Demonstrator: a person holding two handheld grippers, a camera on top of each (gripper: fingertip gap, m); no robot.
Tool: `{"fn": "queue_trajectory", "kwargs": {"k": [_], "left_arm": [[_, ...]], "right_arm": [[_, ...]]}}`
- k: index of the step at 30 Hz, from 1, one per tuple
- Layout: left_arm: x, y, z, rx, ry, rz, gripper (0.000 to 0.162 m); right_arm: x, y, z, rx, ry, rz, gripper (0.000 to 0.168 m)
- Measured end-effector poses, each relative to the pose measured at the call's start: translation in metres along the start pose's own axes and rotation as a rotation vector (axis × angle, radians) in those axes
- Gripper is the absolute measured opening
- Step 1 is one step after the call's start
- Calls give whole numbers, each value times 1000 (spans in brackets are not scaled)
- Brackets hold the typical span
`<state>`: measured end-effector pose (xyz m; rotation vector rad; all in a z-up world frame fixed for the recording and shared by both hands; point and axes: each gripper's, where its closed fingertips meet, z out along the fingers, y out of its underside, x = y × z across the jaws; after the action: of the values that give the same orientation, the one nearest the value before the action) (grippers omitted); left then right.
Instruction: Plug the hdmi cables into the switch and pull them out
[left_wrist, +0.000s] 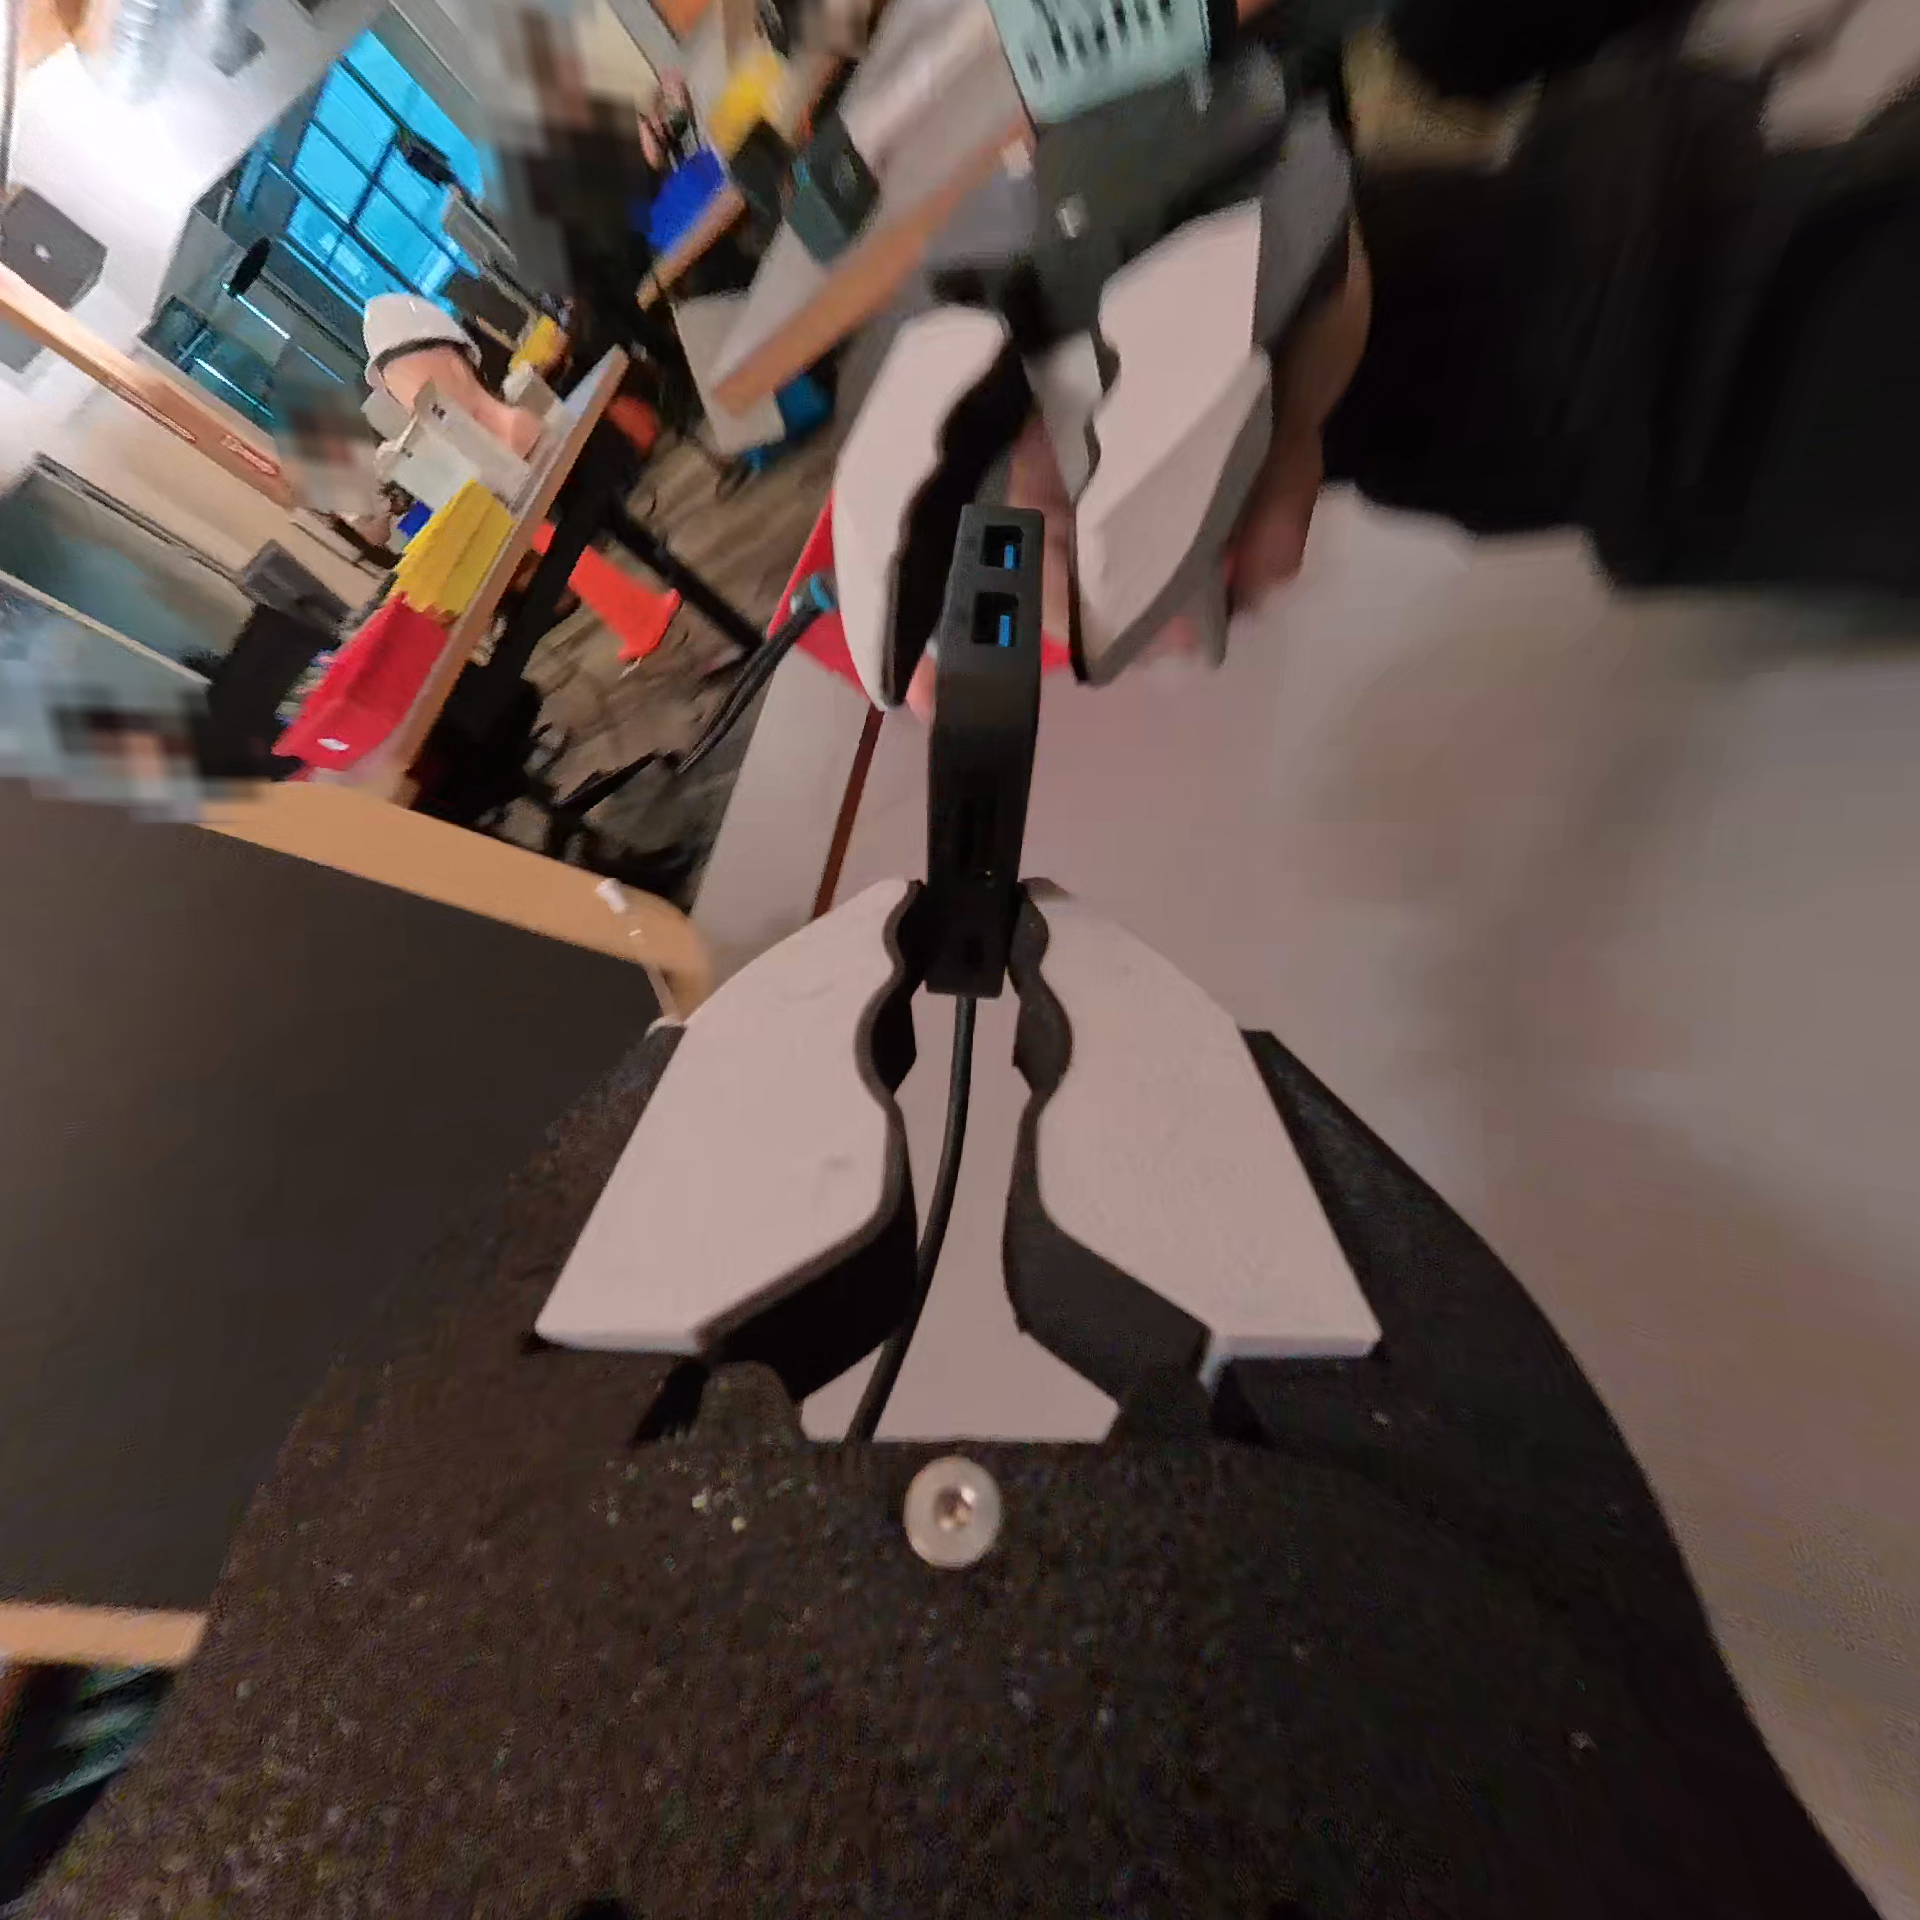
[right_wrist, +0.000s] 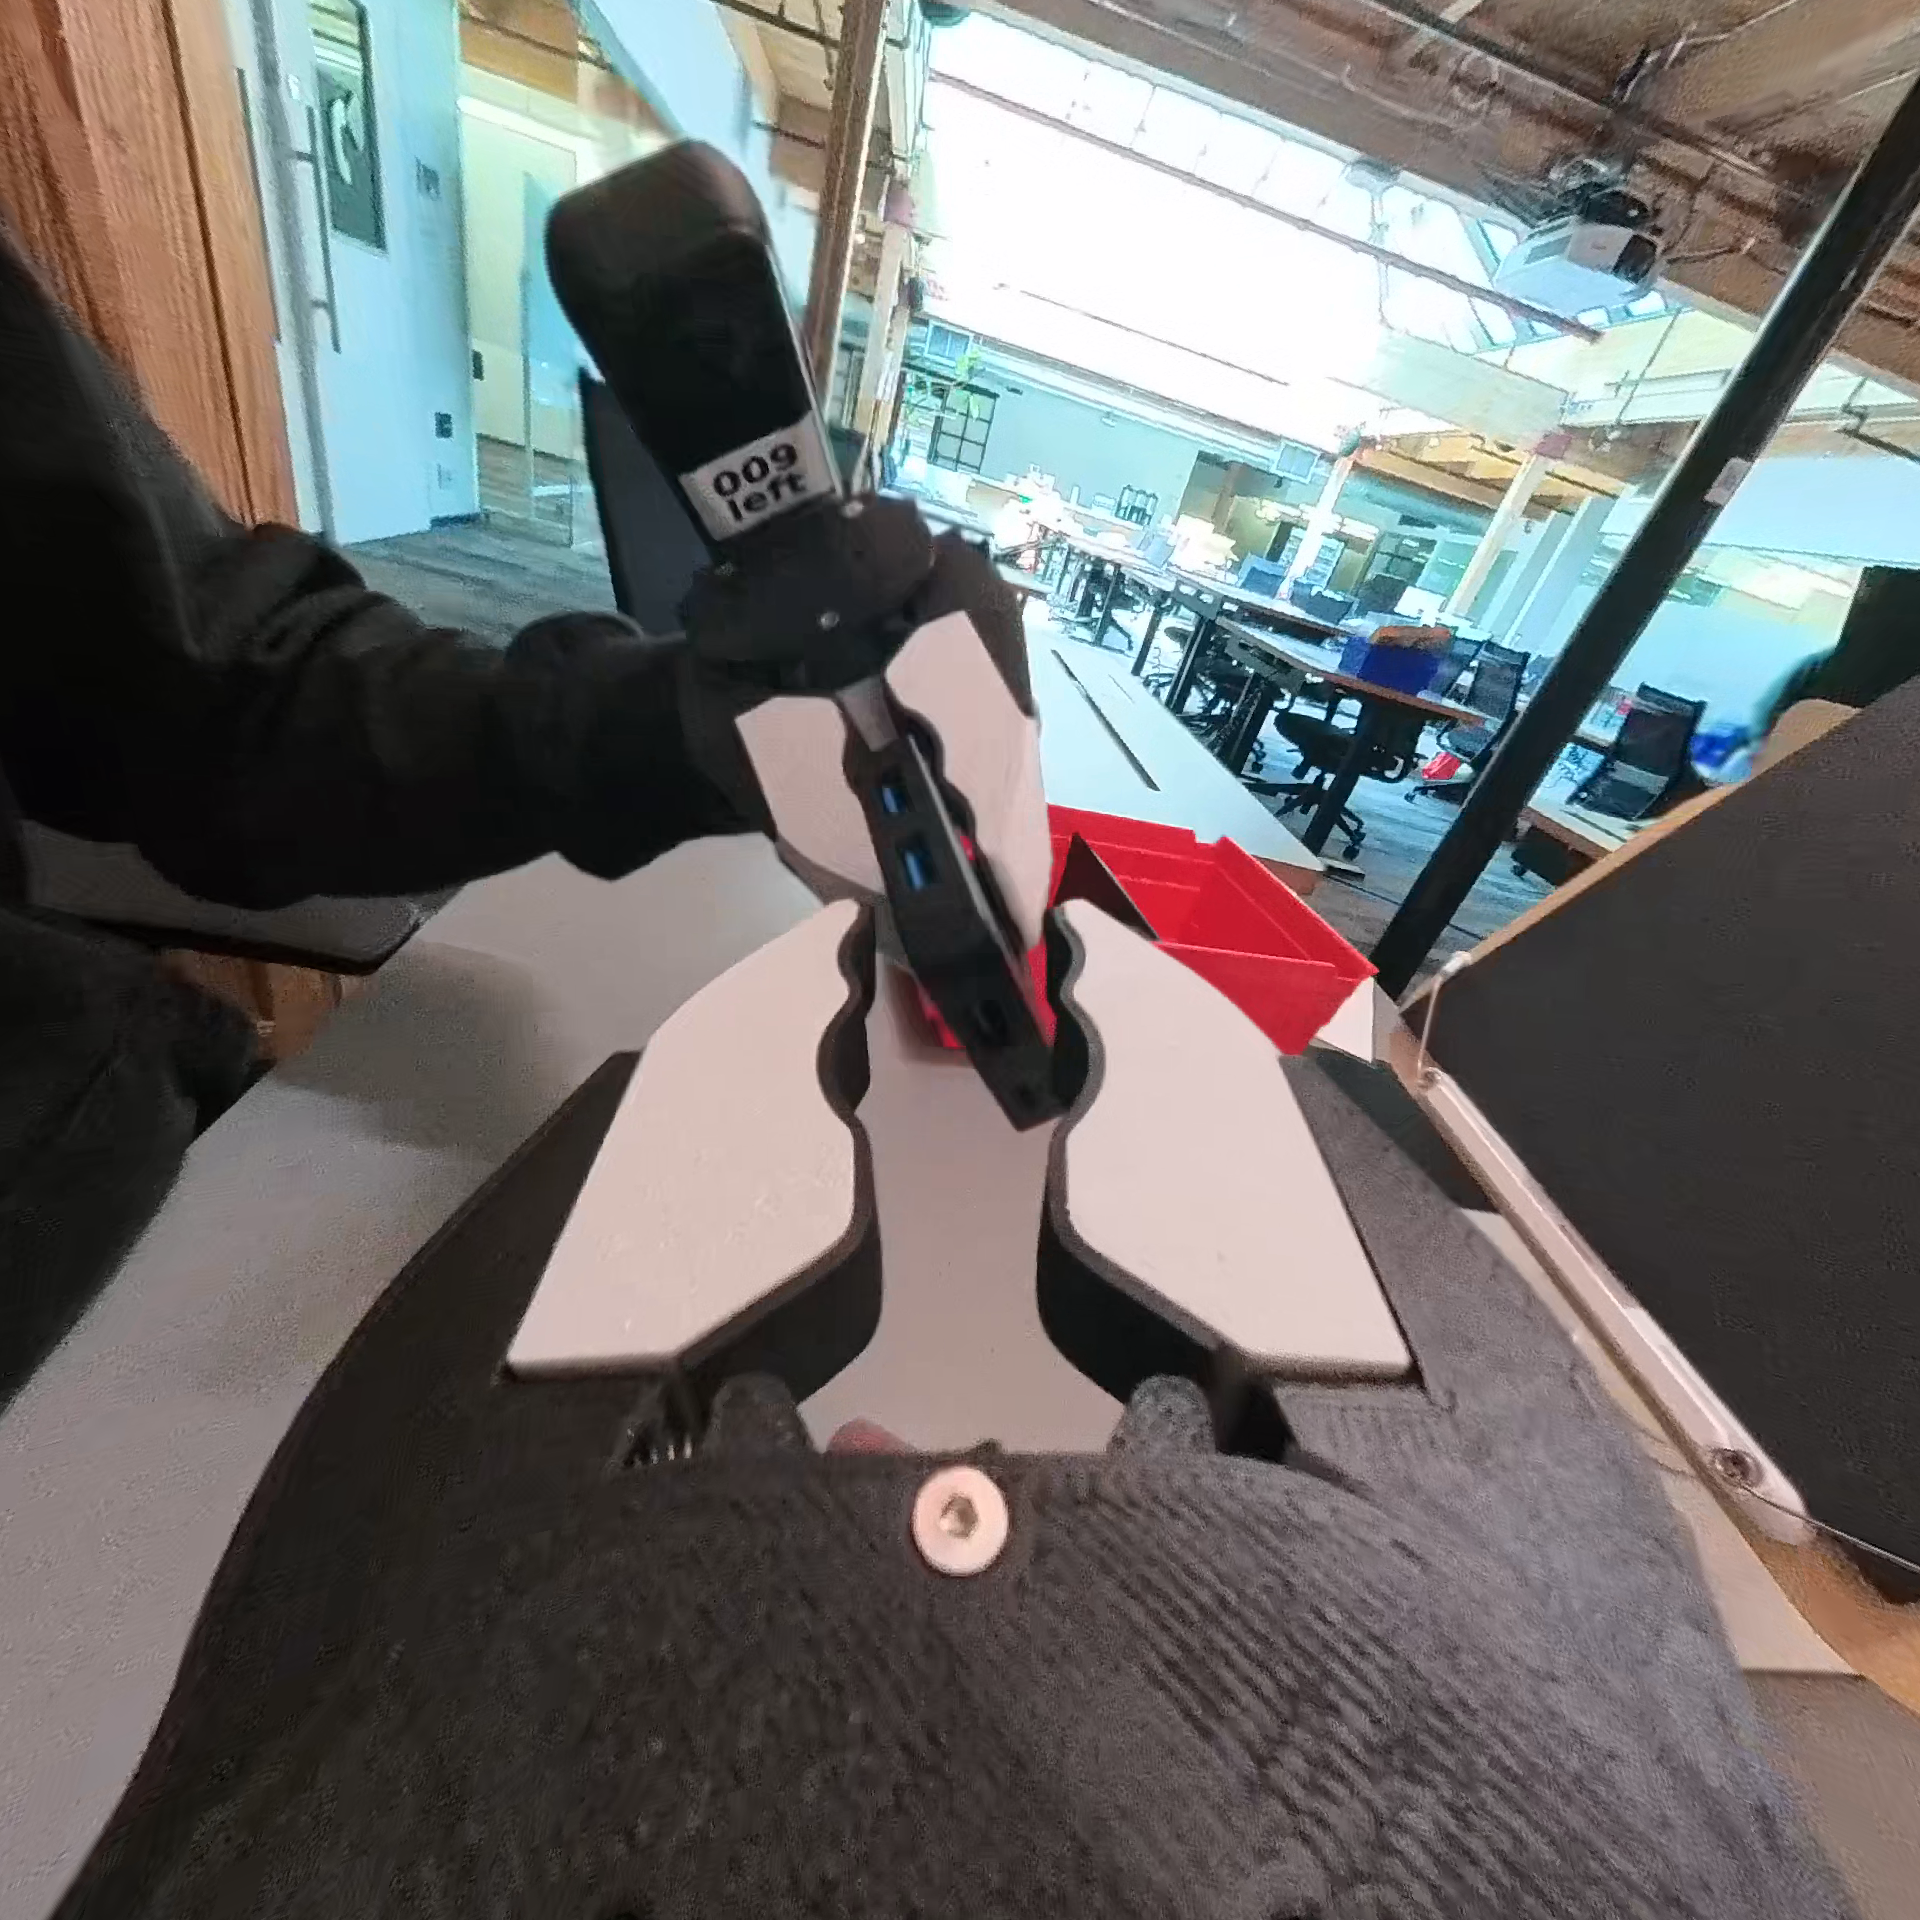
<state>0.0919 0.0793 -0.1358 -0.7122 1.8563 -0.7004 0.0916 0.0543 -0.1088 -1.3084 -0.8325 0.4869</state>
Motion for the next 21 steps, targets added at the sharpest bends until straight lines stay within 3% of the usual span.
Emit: {"fn": "queue_trajectory", "kwargs": {"k": [6,12,16,21], "left_arm": [[-5,1,3,-200,-90,538,14],[24,-7,14,-136,6,756,14],[28,-11,15,-129,16,822,14],[29,-7,14,-154,32,888,14]], "right_arm": [[-12,34,-5,-196,-65,118,80],[-20,30,-8,-89,-209,357,85],[-36,48,-7,-202,-275,329,90],[-46,53,-4,-249,-315,274,75]]}}
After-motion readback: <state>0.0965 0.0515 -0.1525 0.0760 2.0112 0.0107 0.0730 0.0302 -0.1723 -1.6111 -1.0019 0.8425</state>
